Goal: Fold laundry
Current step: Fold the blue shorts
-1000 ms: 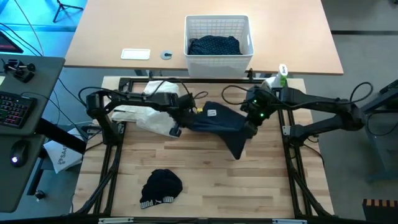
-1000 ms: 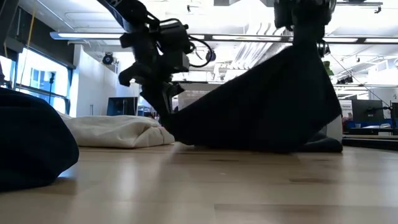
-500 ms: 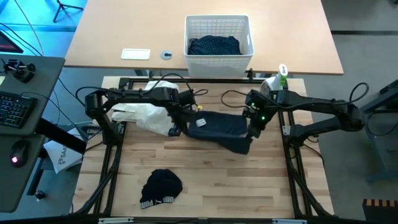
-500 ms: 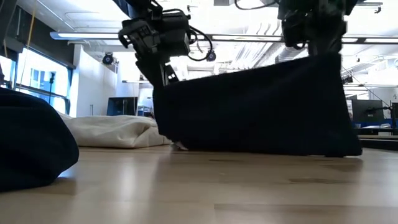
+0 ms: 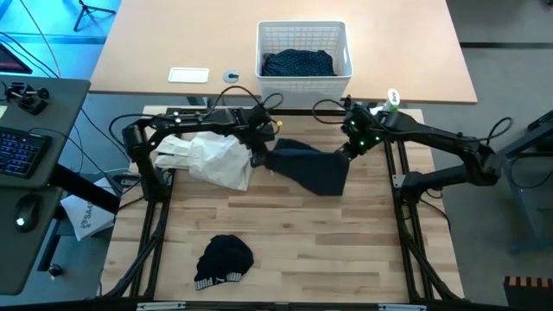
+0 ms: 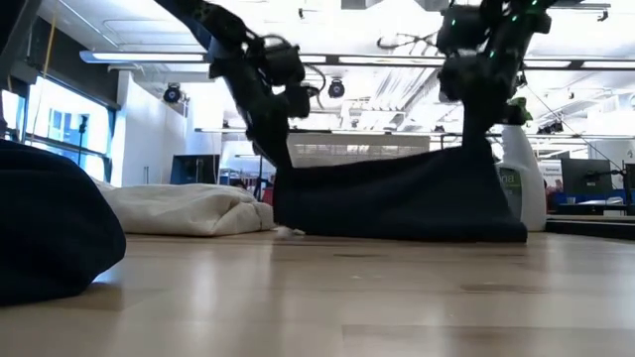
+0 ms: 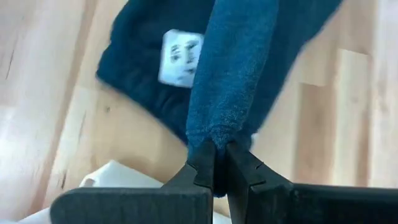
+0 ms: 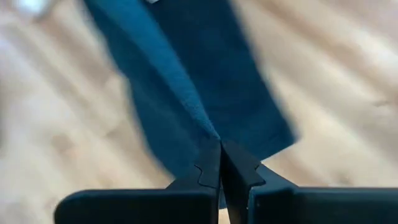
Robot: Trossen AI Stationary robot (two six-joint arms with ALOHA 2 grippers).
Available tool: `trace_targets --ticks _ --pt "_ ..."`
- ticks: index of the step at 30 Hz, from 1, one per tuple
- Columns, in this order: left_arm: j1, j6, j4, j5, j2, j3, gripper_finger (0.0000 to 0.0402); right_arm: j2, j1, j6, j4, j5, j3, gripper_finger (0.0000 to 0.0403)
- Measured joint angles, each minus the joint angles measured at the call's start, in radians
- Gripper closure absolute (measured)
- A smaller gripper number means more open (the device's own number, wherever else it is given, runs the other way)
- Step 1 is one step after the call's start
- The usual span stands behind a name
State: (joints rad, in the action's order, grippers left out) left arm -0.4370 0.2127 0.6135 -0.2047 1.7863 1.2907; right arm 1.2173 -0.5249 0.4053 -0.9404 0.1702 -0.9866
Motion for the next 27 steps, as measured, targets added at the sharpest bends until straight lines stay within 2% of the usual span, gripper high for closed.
trace_targets --ticks 3,5,8,11,13,15,20,22,27 --pt "-0.024 -0.03 -0.013 -0.006 0.033 -0.001 0.0401 0.041 -0.032 -0.043 0.016 -0.053 0.006 0.0403" --pt "-0.027 -0.04 0.017 -0.066 0.038 -0.001 0.0401 0.057 -0.041 -0.076 0.006 0.012 0.006 0.0403" --pt "-0.008 -0.039 0.107 -0.222 0.027 -0.001 0.0401 0.059 -0.028 -0.121 -0.041 0.221 0.006 0.0403" --pt "0.018 0.005 0.22 -0.446 0.013 -0.001 0.0401 0.059 0.015 -0.212 -0.094 0.516 0.006 0.0403" --pt "0.036 0.036 0.248 -0.553 0.012 -0.001 0.0401 0.059 0.048 -0.29 -0.11 0.619 0.006 0.0403" --pt "0.051 0.031 0.224 -0.525 0.013 -0.001 0.0401 0.059 0.065 -0.32 -0.099 0.562 0.006 0.0403" --pt "0.063 -0.064 0.096 -0.22 0.013 -0.001 0.0401 0.059 0.048 -0.206 -0.037 0.187 0.006 0.0403" --pt "0.054 -0.096 0.089 -0.15 0.013 -0.001 0.0401 0.059 0.037 -0.156 -0.007 0.091 0.006 0.0403" --pt "0.018 -0.131 0.132 -0.099 0.013 -0.001 0.0401 0.059 0.016 -0.134 0.009 0.073 -0.017 0.0403"
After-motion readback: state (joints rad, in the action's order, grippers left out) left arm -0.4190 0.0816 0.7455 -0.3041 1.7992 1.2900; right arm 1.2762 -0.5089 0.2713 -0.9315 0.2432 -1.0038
